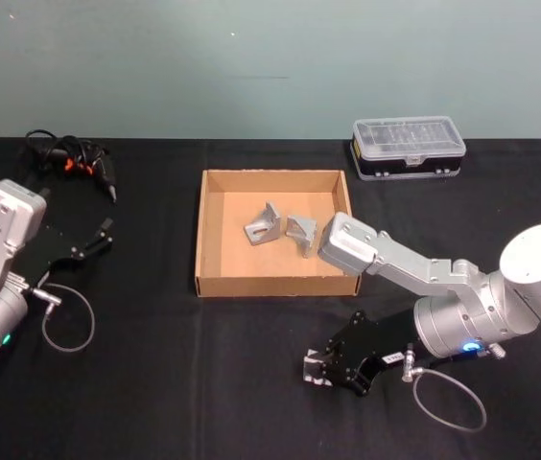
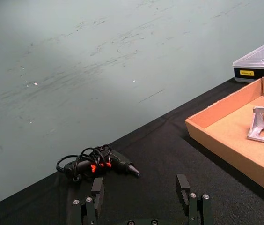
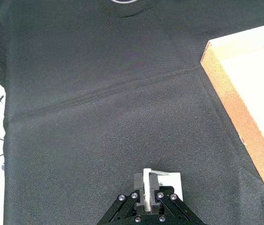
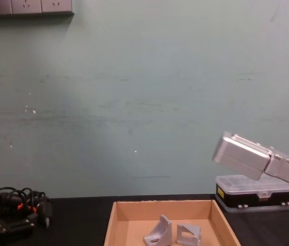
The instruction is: Use one hand to pick up the angle iron from the table and place it into the box.
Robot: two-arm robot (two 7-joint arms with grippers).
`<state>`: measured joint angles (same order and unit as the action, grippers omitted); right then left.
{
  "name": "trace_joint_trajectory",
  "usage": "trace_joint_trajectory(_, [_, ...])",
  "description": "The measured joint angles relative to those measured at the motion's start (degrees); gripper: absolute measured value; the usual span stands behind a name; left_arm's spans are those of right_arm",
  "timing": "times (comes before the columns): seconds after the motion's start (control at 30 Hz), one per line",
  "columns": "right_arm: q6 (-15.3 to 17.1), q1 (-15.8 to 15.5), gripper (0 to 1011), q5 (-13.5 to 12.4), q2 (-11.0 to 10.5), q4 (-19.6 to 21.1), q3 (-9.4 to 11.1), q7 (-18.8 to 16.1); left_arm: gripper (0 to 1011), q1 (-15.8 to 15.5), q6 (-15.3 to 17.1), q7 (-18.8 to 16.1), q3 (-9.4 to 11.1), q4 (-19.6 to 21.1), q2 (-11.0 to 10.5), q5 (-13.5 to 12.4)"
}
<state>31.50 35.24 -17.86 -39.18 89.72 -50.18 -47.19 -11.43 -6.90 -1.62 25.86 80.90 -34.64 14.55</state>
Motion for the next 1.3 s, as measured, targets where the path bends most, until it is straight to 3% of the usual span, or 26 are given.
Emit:
trace_joint_trajectory(0.2, [-0.2,0.0,64,-0.1,0.0,0.0,0.0,0.0,1011,0.0,0.0,0.0,0.0,0.0,0.0,0.0])
trace_joint_trajectory(0.63, [-8.5,0.2,64,-4.1,-1.1,1.1,5.1,0.3,1011,0.0,0.0,0.0,0.0,0.0,0.0,0.0])
trace_joint_trajectory(0.87, [-10.4,2.7,64,-4.2,1.4,-3.5,5.8,0.9,1011,0.0,0.0,0.0,0.0,0.0,0.0,0.0])
trace_joint_trajectory(1.1, [-12.4,5.4,64,-3.8,6.6,-12.2,5.1,1.5,1011,0.0,0.0,0.0,0.0,0.0,0.0,0.0])
trace_joint_trajectory(1.3, [-13.9,6.7,64,-3.3,10.1,-17.1,4.7,1.8,1011,0.0,0.0,0.0,0.0,0.0,0.0,0.0])
